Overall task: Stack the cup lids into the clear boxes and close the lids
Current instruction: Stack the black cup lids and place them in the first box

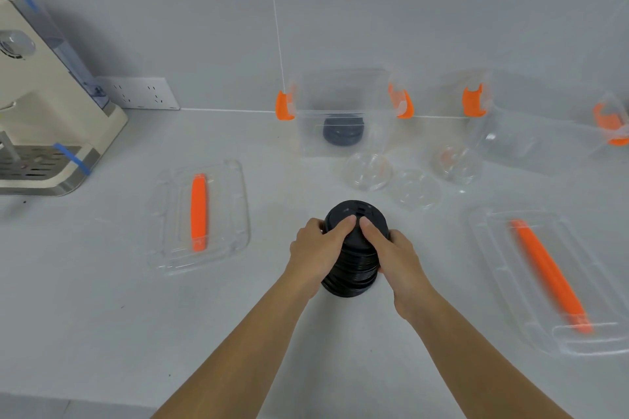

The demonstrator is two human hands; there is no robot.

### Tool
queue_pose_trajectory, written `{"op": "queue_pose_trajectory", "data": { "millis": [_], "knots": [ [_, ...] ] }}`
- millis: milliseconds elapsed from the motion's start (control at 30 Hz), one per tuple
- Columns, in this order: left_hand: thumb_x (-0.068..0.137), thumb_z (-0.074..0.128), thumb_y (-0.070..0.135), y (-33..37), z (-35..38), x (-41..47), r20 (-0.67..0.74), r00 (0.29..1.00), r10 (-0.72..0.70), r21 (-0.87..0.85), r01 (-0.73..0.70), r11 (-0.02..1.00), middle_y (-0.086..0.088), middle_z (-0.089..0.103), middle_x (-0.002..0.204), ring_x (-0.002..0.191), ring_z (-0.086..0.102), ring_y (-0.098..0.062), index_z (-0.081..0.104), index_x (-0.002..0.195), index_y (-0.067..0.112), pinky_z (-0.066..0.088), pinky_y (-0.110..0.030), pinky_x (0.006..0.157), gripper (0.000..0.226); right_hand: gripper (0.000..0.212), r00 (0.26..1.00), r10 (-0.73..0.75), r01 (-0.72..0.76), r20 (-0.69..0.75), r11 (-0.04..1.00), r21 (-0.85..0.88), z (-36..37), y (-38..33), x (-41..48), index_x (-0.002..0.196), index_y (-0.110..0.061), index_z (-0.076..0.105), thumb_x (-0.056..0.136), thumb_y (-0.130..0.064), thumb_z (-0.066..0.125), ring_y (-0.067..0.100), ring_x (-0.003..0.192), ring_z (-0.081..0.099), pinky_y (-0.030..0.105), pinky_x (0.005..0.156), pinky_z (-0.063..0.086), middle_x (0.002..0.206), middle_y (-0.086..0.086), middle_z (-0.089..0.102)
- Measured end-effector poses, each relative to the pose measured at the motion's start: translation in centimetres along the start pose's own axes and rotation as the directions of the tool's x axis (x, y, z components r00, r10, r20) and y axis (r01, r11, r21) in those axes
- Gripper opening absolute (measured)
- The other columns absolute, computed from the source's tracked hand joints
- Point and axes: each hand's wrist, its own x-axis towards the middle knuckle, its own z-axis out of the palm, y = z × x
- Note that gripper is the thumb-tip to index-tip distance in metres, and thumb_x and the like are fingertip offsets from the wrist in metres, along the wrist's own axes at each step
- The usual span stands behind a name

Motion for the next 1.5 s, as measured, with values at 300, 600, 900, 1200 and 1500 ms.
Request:
{"op": "queue_pose_trajectory", "data": {
  "millis": [300,600,900,1200,1500],
  "knots": [
    [0.071,0.059,0.061,-0.9,-0.7,0.2,0.009,0.997,-0.080,-0.009,0.080,0.997,-0.001,0.060,0.115,0.106,0.057,-0.021,0.053,0.115,0.017,0.049,-0.042,0.092,0.062,0.038,0.998,0.056,-0.055,0.034,0.998,-0.038,0.4,0.7,0.2,0.092,-0.023,0.049,0.078,-0.057,0.060,-0.002,0.086,0.051,0.019,0.062,0.035,0.098,-0.012,0.056],
    [0.079,0.063,0.044,-0.9,-2.0,-0.8,0.210,0.952,-0.221,-0.226,0.267,0.937,0.010,0.064,0.094,0.083,0.057,-0.006,0.065,0.095,0.028,0.052,-0.037,0.066,0.022,0.049,0.989,0.090,-0.092,0.115,0.996,0.012,1.1,0.6,-0.2,0.111,-0.017,0.049,0.077,-0.047,0.067,0.017,0.104,0.060,0.037,0.092,0.047,0.111,-0.001,0.062],
    [0.072,0.067,0.048,-1.5,-3.2,-0.4,0.226,0.945,-0.234,-0.375,0.307,0.875,0.005,0.062,0.109,0.099,0.056,-0.013,0.066,0.102,0.025,0.052,-0.044,0.071,0.038,0.040,0.987,0.016,-0.030,0.157,0.996,0.083,0.9,1.1,-0.2,0.107,-0.018,0.057,0.075,-0.036,0.072,0.015,0.105,0.061,0.036,0.094,0.047,0.110,-0.001,0.066],
    [0.073,0.062,0.056,-2.0,-3.3,0.2,0.210,0.959,-0.190,-0.370,0.258,0.893,0.018,0.072,0.065,0.081,0.063,-0.005,0.069,0.087,0.034,0.053,-0.038,0.069,0.027,0.033,0.988,-0.046,0.032,0.146,0.995,0.094,1.6,0.8,0.2,0.102,-0.015,0.059,0.076,-0.031,0.072,0.013,0.094,0.065,0.027,0.073,0.047,0.103,0.000,0.067],
    [0.076,0.059,0.058,0.2,-3.2,0.4,0.152,0.980,-0.125,-0.352,0.172,0.920,0.018,0.066,0.084,0.087,0.060,-0.009,0.067,0.087,0.036,0.052,-0.036,0.068,0.025,0.033,0.991,-0.103,0.094,0.088,0.990,0.102,2.0,-0.6,1.1,0.100,-0.018,0.060,0.075,-0.035,0.073,0.015,0.097,0.065,0.031,0.081,0.049,0.103,-0.002,0.068]
  ]
}}
